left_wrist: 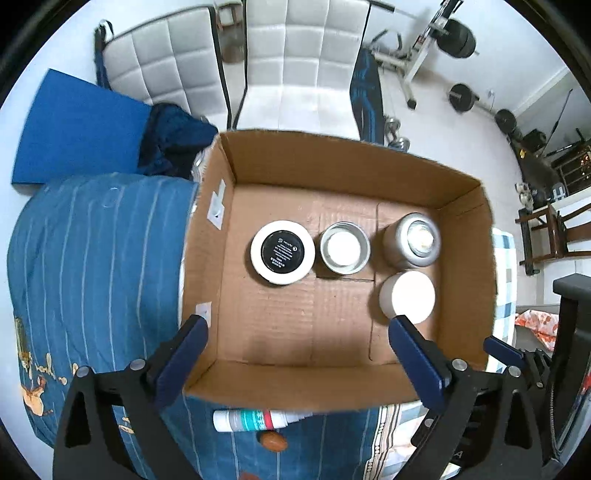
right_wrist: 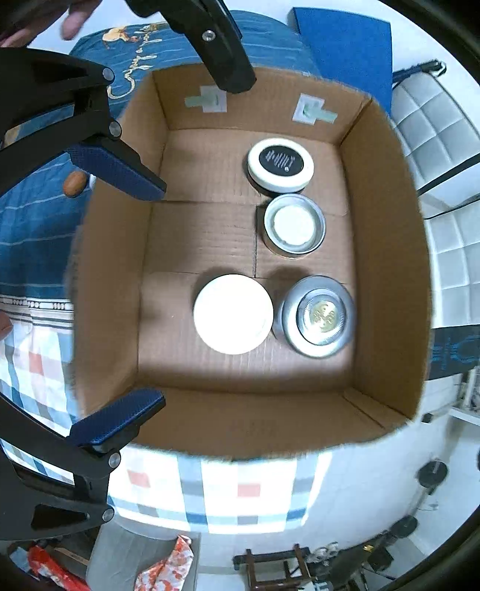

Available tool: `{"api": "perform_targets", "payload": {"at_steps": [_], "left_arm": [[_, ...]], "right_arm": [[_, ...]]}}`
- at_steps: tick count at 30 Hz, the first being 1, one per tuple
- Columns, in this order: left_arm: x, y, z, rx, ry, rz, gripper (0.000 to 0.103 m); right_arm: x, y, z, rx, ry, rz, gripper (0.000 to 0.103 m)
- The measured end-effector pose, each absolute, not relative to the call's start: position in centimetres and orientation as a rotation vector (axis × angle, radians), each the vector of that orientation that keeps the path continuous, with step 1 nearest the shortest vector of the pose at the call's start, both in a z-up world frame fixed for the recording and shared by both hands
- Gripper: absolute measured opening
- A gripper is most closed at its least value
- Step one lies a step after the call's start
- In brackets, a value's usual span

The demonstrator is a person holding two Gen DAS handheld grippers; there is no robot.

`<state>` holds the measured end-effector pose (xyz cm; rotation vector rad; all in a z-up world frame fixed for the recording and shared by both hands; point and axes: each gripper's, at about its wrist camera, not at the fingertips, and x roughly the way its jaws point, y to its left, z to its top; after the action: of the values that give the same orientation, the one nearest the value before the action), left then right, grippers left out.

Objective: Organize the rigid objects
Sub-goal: 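Lift both grippers out of the box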

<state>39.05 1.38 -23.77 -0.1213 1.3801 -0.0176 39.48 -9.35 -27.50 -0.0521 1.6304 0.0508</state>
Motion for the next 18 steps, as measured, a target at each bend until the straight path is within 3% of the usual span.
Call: {"api": "perform_targets", "payload": {"at_steps": [18], "left_arm": [[28.9,-0.5,-15.7,-0.057,1.142,-0.004,0.101]], "right_arm": [[29.4,-11.3,-14.4,-0.068,1.363,0.119,0.103]]}}
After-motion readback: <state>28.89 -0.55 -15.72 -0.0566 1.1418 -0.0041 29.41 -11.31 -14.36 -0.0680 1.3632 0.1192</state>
